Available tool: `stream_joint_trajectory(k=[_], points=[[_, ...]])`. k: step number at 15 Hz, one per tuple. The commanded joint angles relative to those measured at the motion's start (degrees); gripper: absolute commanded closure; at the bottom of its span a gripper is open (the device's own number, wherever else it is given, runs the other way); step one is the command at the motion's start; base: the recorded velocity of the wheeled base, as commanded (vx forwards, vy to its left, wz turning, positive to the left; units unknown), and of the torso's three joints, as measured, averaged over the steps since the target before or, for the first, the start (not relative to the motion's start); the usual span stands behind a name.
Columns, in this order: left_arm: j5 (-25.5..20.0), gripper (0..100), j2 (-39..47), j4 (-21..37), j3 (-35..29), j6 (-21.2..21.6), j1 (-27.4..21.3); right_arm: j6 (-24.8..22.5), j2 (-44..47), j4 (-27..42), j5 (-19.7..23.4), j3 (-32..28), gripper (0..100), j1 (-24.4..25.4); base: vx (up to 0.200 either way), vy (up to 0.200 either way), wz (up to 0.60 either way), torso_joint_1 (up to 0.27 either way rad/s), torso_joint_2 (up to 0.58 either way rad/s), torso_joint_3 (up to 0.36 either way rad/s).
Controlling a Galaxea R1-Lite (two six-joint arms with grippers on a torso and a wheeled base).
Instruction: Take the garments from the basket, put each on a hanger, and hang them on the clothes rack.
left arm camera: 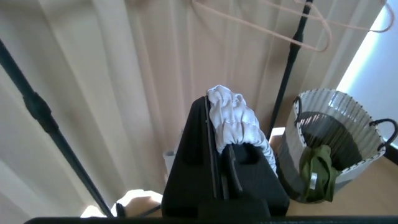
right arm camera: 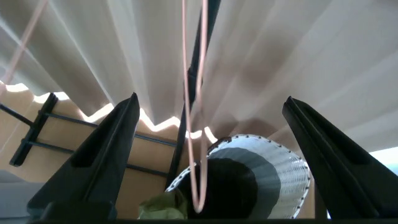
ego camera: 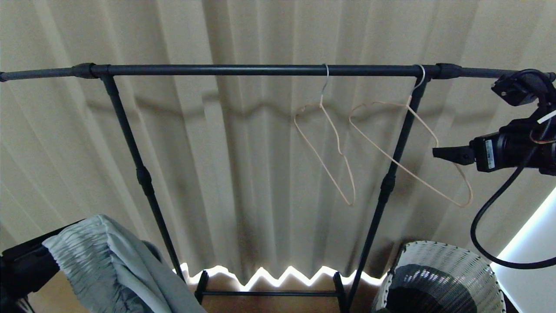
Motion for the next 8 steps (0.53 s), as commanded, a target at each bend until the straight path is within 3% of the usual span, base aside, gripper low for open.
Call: stream_joint_trajectory(k=[1, 5, 8], points=[[-0.1, 100, -4.9, 0.2, 0.0, 0.3, -0.2, 0.1, 6.6, -0.1, -0.1, -2.5, 0, 0.1, 0.0, 0.0, 0.0, 0.0, 0.0, 0.0], [0.1, 100, -13.1, 0.5, 2.9, 4.4, 0.1, 0.1, 11.6, 0.2, -0.1, -7.0, 0, 0.1, 0.0, 0.0, 0.0, 0.0, 0.0, 0.0], [0.0, 100, -14.2, 0.9, 3.8, 5.6, 0.1, 0.1, 13.0, 0.1, -0.2, -8.1, 0, 0.1, 0.0, 0.0, 0.0, 0.0, 0.0, 0.0]])
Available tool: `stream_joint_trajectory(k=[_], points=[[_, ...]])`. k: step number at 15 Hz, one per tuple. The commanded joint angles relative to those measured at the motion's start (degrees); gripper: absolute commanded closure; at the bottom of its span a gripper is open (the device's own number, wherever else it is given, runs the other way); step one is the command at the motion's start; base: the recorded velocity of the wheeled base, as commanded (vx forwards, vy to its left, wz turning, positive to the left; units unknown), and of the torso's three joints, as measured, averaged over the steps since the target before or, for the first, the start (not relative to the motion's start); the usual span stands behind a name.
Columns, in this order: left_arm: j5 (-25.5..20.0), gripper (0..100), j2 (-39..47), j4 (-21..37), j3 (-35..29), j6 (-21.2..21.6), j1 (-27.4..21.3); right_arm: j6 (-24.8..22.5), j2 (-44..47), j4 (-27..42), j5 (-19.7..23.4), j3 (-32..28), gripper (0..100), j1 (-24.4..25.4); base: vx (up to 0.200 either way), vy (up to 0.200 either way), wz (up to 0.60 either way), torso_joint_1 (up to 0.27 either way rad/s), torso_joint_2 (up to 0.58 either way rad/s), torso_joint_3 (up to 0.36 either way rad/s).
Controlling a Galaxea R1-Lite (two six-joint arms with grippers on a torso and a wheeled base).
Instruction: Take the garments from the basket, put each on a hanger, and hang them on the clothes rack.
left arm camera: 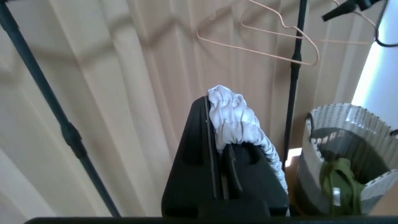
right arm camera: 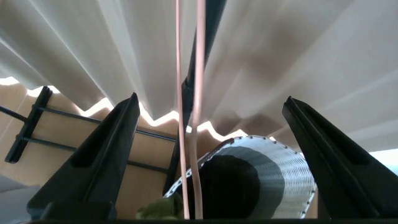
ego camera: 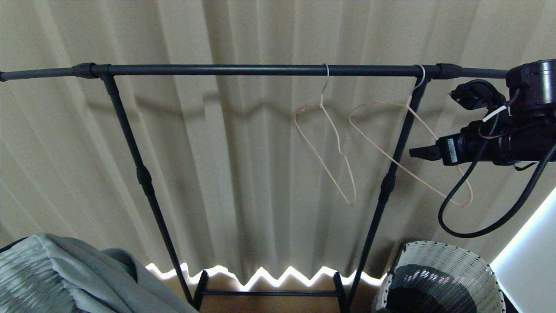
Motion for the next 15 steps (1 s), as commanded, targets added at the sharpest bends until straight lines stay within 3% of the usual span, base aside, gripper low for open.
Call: stream_joint_trajectory(k=[1, 7, 8, 15], points=[[0.0, 100, -2.2, -0.1, 0.5, 0.0, -0.1, 0.0, 1.5, -0.1, 0.0, -0.7, 0, 0.0, 0.0, 0.0, 0.0, 0.0, 0.0, 0.0], [-0.1, 100, -2.5, -0.1, 0.3, 0.0, -0.2, 0.0, 1.7, -0.1, 0.0, -0.9, 0, 0.0, 0.0, 0.0, 0.0, 0.0, 0.0, 0.0], [-0.1, 100, -2.5, -0.1, 0.3, 0.0, -0.2, 0.0, 1.8, -0.1, 0.0, -0.9, 100, 0.0, 0.0, 0.0, 0.0, 0.0, 0.0, 0.0], [-0.1, 100, -2.3, -0.1, 0.1, 0.0, -0.3, 0.0, 0.3, -0.1, 0.0, -1.0, 100, 0.0, 0.0, 0.0, 0.0, 0.0, 0.0, 0.0]])
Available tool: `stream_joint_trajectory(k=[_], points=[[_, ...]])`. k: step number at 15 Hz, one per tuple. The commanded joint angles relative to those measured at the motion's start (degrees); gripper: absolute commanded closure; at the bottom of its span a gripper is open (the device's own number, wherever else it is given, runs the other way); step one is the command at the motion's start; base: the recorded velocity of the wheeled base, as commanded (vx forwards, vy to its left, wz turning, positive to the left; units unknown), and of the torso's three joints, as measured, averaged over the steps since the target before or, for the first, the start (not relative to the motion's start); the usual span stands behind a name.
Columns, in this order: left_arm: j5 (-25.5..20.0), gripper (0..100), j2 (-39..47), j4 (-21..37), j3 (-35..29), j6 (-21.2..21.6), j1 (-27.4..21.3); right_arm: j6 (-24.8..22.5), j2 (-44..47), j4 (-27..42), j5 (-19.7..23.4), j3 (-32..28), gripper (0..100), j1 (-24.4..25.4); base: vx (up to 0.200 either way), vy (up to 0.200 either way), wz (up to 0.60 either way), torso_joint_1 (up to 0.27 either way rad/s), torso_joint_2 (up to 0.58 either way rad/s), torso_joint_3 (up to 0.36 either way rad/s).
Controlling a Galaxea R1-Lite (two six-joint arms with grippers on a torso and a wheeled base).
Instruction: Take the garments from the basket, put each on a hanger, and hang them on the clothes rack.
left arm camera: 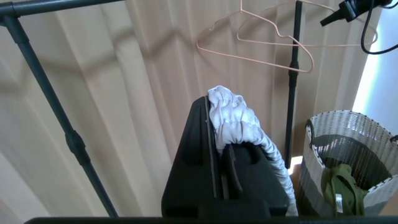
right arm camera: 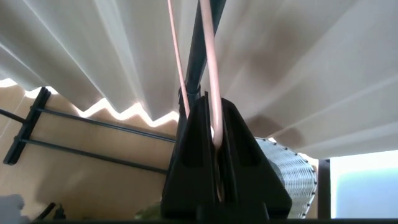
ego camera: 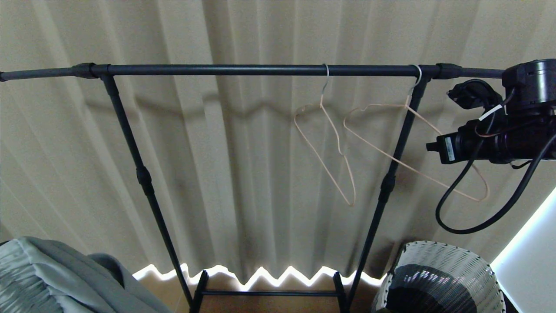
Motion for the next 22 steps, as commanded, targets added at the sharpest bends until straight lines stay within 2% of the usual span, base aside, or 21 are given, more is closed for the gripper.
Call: stream_joint_trajectory(k=[1, 4, 8, 12, 16, 22], points=[[0.0, 100, 0.2, 0.0, 0.0, 0.0, 0.0, 0.0, -0.7, 0.0, 0.0, 0.0, 100, 0.0, 0.0, 0.0, 0.0, 0.0, 0.0, 0.0], [0.0, 100, 0.6, 0.0, 0.0, -0.1, 0.0, 0.6, -1.3, -1.0, 0.2, 0.0, 100, 0.1, 0.0, 0.0, 0.0, 0.0, 0.0, 0.0], [-0.1, 100, 2.9, -0.1, 0.0, -0.3, -0.1, 5.4, -5.3, -1.0, 0.4, 0.6, 100, 0.3, 0.0, 0.0, 0.0, 0.0, 0.0, 0.0], [0.0, 100, 7.3, -0.3, -0.9, -0.5, -0.2, 5.6, -9.2, -1.9, 0.5, 2.6, 100, 0.3, 0.0, 0.0, 0.0, 0.0, 0.0, 0.0], [0.0, 100, 10.8, -0.5, -0.9, -3.6, -0.2, 5.5, -16.1, -5.6, 0.5, 10.6, 100, 0.3, 0.0, 0.0, 0.0, 0.0, 0.0, 0.0], [0.0, 100, 12.5, -0.5, -0.8, -3.6, -0.1, 5.4, -28.0, -5.7, 2.1, 20.6, 100, 0.9, -0.2, 0.0, 0.0, -0.003, 0.0, 0.004]])
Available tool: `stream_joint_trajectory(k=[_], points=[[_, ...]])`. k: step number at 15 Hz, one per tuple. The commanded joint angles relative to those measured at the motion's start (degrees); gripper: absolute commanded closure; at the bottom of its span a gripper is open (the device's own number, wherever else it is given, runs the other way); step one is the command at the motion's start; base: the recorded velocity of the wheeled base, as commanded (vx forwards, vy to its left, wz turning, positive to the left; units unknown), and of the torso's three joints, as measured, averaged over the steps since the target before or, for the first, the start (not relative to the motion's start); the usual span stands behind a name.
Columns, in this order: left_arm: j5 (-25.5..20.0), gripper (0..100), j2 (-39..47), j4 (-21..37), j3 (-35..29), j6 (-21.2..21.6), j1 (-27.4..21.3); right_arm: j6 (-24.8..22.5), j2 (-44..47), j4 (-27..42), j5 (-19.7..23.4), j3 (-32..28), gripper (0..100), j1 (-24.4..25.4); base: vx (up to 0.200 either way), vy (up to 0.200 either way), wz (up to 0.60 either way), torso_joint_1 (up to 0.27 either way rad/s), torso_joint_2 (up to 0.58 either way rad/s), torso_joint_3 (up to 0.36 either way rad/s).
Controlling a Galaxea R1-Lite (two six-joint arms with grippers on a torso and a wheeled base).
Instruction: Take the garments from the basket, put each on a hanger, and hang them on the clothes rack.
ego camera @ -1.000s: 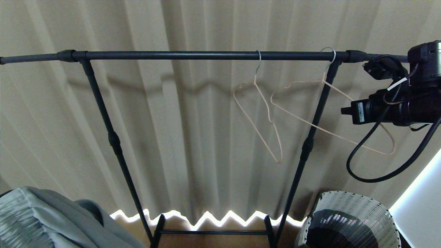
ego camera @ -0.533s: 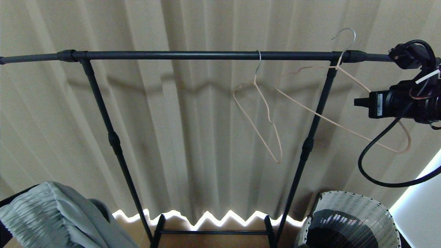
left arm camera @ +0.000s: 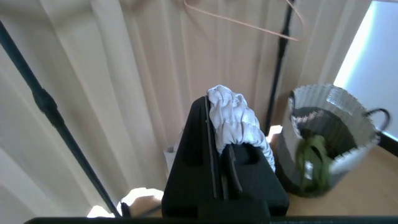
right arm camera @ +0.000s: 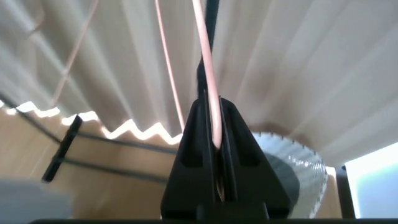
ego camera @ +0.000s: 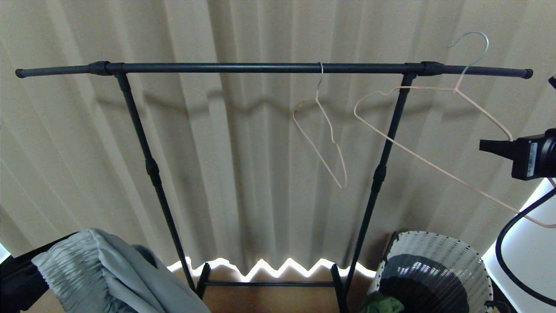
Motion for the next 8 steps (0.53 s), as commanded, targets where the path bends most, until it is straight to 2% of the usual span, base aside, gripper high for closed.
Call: stream_joint_trajectory(k=[1, 8], points=[[0.0, 100, 0.7, 0.0, 0.0, 0.0, 0.0, -0.1, -5.1, 0.1, 0.3, 2.7, 100, 0.6, -0.2, 0.0, 0.0, 0.002, 0.01, 0.002], [0.0, 100, 2.6, 0.0, 0.1, 0.2, -0.1, 0.0, -11.1, -2.8, 0.5, 13.5, 100, 2.7, -0.2, 0.0, 0.0, 0.002, 0.0, 0.002]])
